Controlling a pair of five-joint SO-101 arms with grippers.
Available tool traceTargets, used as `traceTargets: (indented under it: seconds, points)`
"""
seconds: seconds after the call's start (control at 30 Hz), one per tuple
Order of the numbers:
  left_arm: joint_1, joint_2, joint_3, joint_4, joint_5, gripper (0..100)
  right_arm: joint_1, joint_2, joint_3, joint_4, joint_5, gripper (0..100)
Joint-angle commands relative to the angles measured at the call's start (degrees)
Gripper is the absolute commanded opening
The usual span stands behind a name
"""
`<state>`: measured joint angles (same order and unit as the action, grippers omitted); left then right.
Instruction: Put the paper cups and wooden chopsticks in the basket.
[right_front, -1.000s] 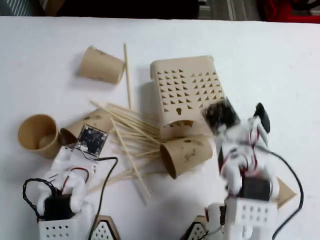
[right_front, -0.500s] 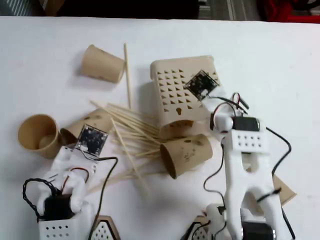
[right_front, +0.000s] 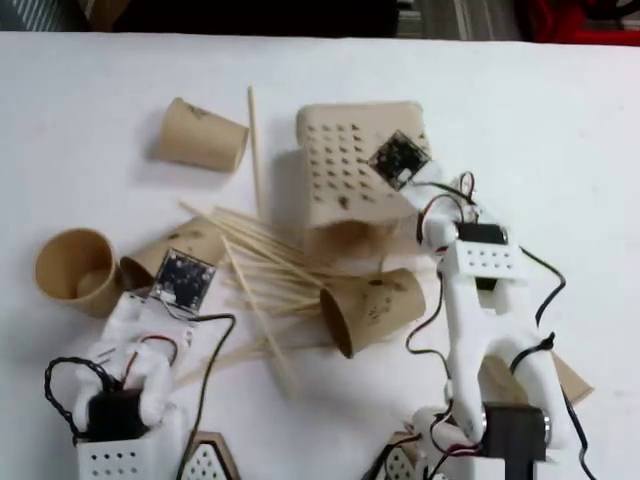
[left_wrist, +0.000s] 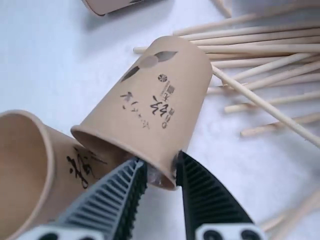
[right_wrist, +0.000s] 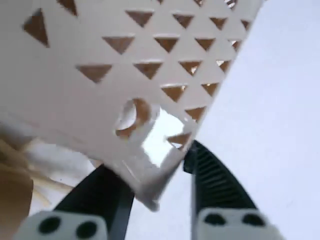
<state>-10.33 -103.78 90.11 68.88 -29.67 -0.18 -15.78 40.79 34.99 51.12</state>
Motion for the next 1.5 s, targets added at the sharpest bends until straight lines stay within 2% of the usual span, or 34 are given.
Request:
traceTargets:
  seconds: [0.0, 0.13, 0.37, 0.73, 0.93, 1.23, 1.33, 1.47]
  points:
    - [-0.2, 0.6, -0.3, -1.4, -0.2, 12, 1.0, -0.4, -4.9, -0.3, -3.3, 2.2]
    - [0.0, 0.6, -0.3, -1.4, -0.2, 12, 2.5, -0.4, -10.6, 2.7, -8.5, 1.9]
    - [0.0, 0.6, -0.2, -1.4, -0.2, 12, 1.8, 0.1, -25.3, 14.6, -15.9, 1.9]
    - [0.1, 0.6, 0.4, -1.6, -0.4, 12, -3.0, 1.5, -41.1, 27.6, -22.0, 1.9]
    - [0.1, 0.6, 0.4, -1.6, -0.4, 12, -5.4, 10.6, -55.3, 40.3, -24.4, 1.9]
    - [0.1, 0.6, 0.4, -1.6, -0.4, 12, -8.4, 32.4, -91.5, 63.0, -27.6, 1.9]
    - [0.1, 0.6, 0.4, -1.6, -0.4, 12, -8.5, 37.3, -99.0, 63.6, -29.7, 1.9]
    - [0.1, 0.6, 0.4, -1.6, -0.4, 12, -9.3, 39.9, -99.1, 63.6, -31.3, 2.0]
